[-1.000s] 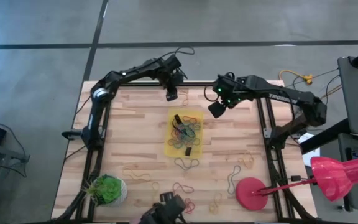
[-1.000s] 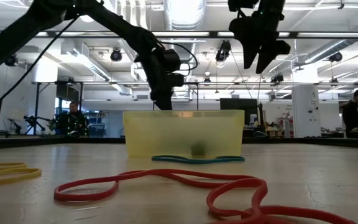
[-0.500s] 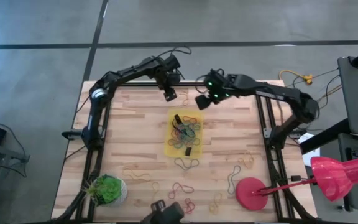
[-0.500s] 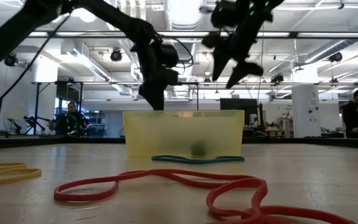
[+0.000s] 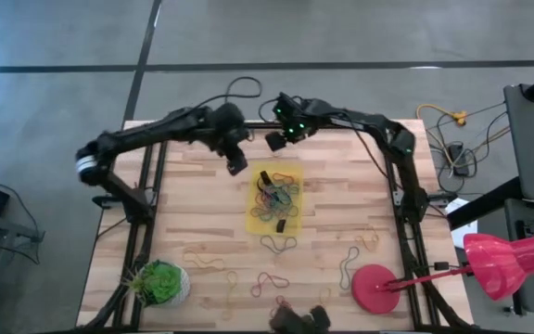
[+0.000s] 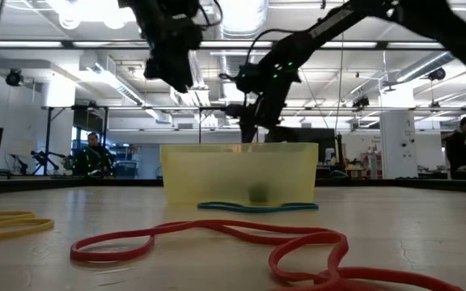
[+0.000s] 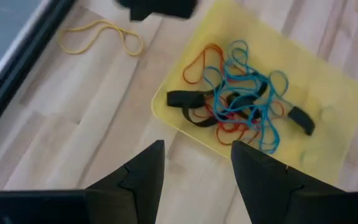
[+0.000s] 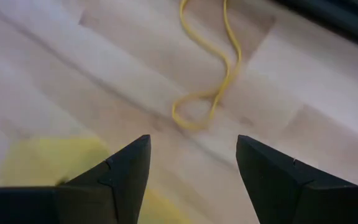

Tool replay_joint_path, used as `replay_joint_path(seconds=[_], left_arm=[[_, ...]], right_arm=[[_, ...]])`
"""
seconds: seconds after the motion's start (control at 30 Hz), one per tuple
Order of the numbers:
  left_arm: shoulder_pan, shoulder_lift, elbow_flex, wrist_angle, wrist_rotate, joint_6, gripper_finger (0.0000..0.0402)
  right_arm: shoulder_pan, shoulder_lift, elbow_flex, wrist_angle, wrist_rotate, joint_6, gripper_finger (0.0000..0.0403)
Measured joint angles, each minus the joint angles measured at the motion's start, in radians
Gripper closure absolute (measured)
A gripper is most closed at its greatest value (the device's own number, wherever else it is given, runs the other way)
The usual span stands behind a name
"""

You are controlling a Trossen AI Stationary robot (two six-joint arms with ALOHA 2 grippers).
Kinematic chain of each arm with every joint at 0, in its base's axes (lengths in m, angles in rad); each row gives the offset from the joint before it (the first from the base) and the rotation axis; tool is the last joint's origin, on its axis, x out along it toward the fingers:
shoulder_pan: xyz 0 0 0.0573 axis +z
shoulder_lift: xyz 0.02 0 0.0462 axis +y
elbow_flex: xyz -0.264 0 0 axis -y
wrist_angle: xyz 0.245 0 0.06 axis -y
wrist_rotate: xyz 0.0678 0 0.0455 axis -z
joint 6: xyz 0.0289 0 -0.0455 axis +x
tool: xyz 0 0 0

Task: Pick and place rubber bands into bin
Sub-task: Put the yellow rubber band into the yellow bin

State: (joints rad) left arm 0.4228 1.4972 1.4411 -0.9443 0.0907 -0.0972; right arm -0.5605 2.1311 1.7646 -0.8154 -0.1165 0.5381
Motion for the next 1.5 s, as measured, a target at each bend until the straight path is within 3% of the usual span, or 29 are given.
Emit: replay_joint_path(seconds=[0.2,0.4,0.6,1.07,1.23,1.5], left_arm=[[0.0,-0.177,-0.129,0.084,-0.077,-0.08,0.0231],[0.01,-0.277,-0.172,0.092,-0.151,-0.081,0.0231],[0.009,-0.328,-0.21,0.089,-0.15,-0.081,0.0231],[0.009,-0.329,-0.213,0.099,-0.149,-0.045,0.0231],[0.009,-0.329,-0.213,0.099,-0.149,-0.045,0.0231],[0.009,-0.33,-0.213,0.098,-0.148,-0.046,0.0231]], right_arm=[[-0.027,0.224,0.319,-0.183,0.007,-0.022,0.0179],[-0.039,0.419,0.595,-0.392,0.009,-0.03,0.018],[-0.054,0.412,0.508,-0.404,-0.019,-0.017,0.0194],[-0.067,0.404,0.585,-0.368,-0.021,-0.004,0.022],[-0.084,0.404,0.585,-0.284,-0.169,-0.089,0.0222],[-0.096,0.404,0.526,-0.242,-0.307,-0.088,0.0242]])
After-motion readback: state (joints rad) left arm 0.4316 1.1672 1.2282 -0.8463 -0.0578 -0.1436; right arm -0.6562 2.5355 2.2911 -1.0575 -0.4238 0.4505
